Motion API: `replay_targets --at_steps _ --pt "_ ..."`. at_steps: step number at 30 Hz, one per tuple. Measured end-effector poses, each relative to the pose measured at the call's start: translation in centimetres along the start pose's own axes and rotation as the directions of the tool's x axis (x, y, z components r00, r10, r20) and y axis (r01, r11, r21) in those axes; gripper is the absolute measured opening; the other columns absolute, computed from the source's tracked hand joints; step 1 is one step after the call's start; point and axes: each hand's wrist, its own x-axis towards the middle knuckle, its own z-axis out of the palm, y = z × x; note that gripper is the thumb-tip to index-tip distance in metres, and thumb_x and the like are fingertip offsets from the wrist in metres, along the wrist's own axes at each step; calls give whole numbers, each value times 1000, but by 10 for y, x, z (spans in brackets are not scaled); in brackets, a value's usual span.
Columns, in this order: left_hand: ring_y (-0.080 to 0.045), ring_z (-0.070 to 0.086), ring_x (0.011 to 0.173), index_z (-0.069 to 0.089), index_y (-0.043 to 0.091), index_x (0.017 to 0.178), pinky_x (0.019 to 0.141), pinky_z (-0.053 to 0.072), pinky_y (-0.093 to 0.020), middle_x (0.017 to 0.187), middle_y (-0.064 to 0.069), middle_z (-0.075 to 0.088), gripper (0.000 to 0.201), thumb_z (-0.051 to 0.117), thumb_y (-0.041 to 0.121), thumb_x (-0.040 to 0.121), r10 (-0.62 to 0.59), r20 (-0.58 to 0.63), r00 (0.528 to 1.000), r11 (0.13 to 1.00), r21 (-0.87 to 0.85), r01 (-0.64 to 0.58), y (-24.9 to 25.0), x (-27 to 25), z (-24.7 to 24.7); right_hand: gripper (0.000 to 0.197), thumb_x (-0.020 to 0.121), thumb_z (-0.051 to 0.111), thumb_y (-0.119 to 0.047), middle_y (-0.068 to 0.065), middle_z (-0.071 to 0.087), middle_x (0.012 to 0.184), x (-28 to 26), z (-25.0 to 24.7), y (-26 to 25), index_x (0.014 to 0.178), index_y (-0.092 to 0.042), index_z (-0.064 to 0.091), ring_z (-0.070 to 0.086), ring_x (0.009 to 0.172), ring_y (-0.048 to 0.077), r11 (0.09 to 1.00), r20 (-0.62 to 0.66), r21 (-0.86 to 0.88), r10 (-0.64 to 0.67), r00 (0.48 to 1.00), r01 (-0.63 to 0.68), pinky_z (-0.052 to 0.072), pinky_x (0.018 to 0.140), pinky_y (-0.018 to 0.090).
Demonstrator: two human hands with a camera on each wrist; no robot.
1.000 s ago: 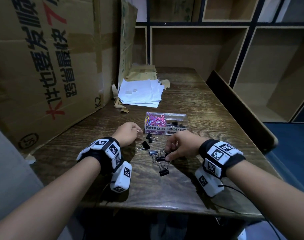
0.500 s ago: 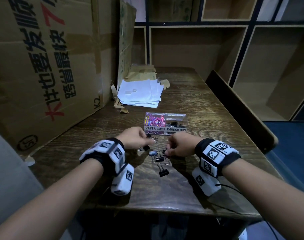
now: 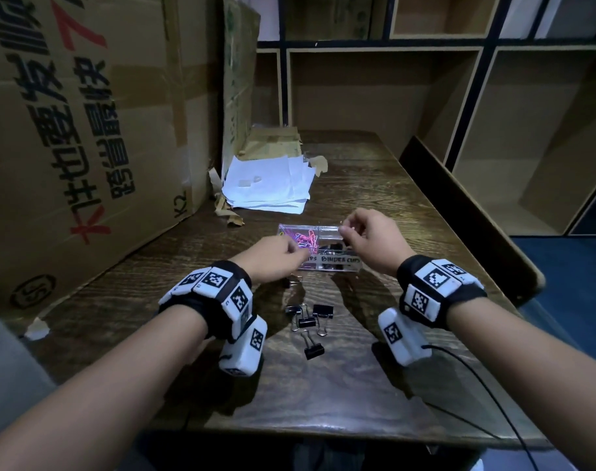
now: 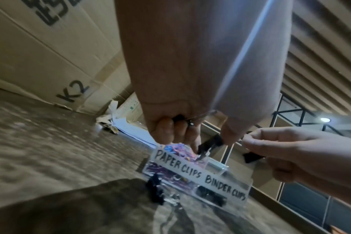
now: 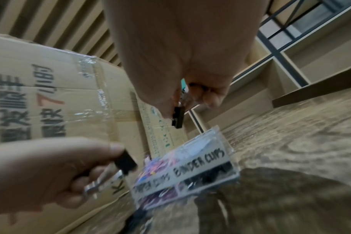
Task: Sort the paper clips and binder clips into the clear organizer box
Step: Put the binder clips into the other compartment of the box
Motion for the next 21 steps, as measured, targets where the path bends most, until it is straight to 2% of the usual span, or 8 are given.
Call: replay_targets --at_steps 4,6,7,10,13,16,18,21 --pt "-8 58 75 59 18 106 63 43 -28 84 6 63 33 45 46 98 20 -101 995 987 -155 -35 25 23 2 21 95 56 -29 -2 64 80 22 -1 5 96 -14 70 53 65 7 995 83 -72 78 994 -72 34 52 19" --pt "-13 63 81 59 21 107 80 50 -36 88 3 68 34 43 49 97 16 -122 992 986 -165 -37 32 38 6 23 97 50 -26 -1 63 85 28 -2 9 102 -13 69 54 71 12 993 32 -54 104 994 -102 35 61 21" --pt "-15 64 83 60 21 106 86 47 -40 89 2 70 35 42 49 97 16 -111 994 989 -146 -32 35 44 8 24 97 48 -24 0 64 87 31 -2 12 103 -13 68 54 76 14 993 -4 -26 118 993 -118 35 66 21" --pt "-24 64 95 64 12 111 78 38 -33 99 -9 70 37 38 36 102 40 -97 994 998 -54 -45 43 60 15 26 94 44 -23 -1 64 94 35 -3 17 102 -17 68 55 88 16 976 -1 128 176 984 -175 35 73 24" --pt "-29 61 106 62 7 121 81 38 -30 110 -14 69 38 36 27 103 28 -177 984 997 -72 -41 47 70 22 25 94 42 -25 -7 64 102 37 0 19 98 -22 66 55 98 14 938 76 309 142 987 -158 37 82 29" --pt "-31 59 109 60 12 120 88 45 -36 118 -12 64 42 33 37 100 -62 -205 977 976 -217 16 48 80 24 26 94 38 -35 -7 63 102 39 7 19 98 -26 62 55 97 16 909 191 383 97 977 -165 42 87 35" --pt "-35 56 113 59 11 120 97 46 -47 127 -15 56 48 24 37 100 -71 -175 982 967 -255 24 51 84 23 29 94 34 -43 -7 62 102 39 12 19 99 -27 58 55 99 18 895 233 410 84 969 -176 44 93 40" --pt "-35 47 124 53 8 130 104 41 -49 135 -19 47 46 20 26 104 -74 -97 993 966 -255 47 56 82 22 31 98 34 -38 1 63 113 37 12 19 108 -21 58 56 108 20 915 143 384 69 987 -119 43 99 41"
